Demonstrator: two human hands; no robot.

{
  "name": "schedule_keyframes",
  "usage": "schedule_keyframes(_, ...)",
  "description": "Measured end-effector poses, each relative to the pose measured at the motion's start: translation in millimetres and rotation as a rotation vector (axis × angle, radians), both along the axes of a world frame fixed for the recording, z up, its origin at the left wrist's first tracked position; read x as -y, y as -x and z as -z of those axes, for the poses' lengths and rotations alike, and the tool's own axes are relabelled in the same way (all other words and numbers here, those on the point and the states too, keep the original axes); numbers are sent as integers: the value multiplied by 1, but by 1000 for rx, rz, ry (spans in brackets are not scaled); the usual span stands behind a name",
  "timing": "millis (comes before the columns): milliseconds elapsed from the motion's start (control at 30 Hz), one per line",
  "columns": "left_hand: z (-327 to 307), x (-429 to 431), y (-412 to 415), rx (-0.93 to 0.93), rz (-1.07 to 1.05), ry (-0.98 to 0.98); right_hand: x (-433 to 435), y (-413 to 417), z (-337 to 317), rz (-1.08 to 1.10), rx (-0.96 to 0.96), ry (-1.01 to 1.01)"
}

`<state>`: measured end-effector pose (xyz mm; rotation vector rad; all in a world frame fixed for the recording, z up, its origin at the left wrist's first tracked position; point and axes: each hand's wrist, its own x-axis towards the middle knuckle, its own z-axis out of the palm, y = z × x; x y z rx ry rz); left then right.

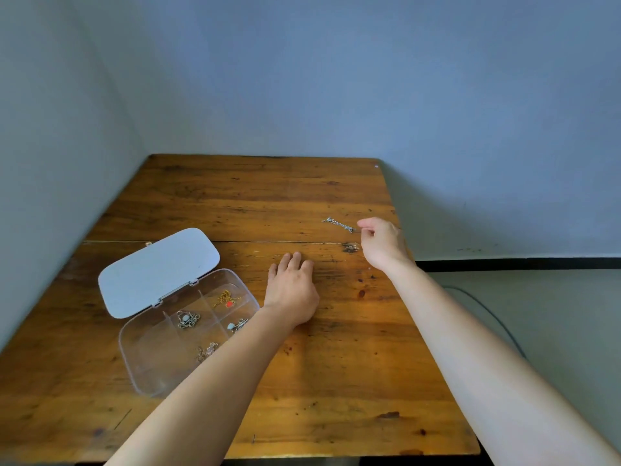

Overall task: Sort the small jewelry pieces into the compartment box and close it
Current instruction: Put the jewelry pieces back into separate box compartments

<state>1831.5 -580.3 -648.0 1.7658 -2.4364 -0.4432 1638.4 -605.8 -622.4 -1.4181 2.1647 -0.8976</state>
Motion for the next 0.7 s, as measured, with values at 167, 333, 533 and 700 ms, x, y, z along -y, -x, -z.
schedule_keyframes(167, -46, -17, -31, -262, 55, 188, -24, -27, -13, -38, 41, 12)
schedule_keyframes(333, -60, -34, -87, -315, -35, 411, -50, -78, -7, -208, 107, -31)
schedule_keyframes(533, -41, -43, -171, -312, -356, 378, -80, -152, 13, -336, 263, -55)
schedule_keyframes(700, -32, -40, -212, -481, -740, 323, -102, -179, 37, -346, 137, 25)
